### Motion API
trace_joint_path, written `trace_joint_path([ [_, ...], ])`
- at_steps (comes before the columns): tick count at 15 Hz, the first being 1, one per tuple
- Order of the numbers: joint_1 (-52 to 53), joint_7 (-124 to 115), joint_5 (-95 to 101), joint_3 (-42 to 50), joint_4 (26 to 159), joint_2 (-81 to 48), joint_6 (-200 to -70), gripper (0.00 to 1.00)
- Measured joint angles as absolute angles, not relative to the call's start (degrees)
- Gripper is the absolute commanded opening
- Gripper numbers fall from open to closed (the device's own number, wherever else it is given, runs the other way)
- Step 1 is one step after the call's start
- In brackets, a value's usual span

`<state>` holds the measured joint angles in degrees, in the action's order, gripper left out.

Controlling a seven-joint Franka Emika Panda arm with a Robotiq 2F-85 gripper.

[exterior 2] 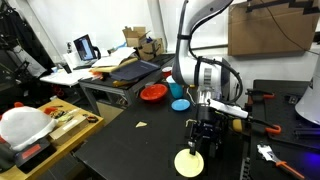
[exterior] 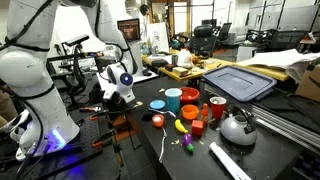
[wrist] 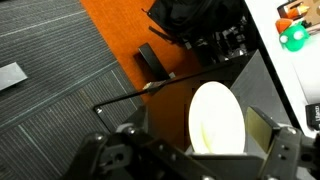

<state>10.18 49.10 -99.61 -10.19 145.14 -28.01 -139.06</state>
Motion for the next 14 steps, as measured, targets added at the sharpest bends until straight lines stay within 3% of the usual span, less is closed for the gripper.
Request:
trace_joint_path([
  [14,11.2,60.5,-106.5,-3.0,142.2,-35.4,-123.1,1.00],
])
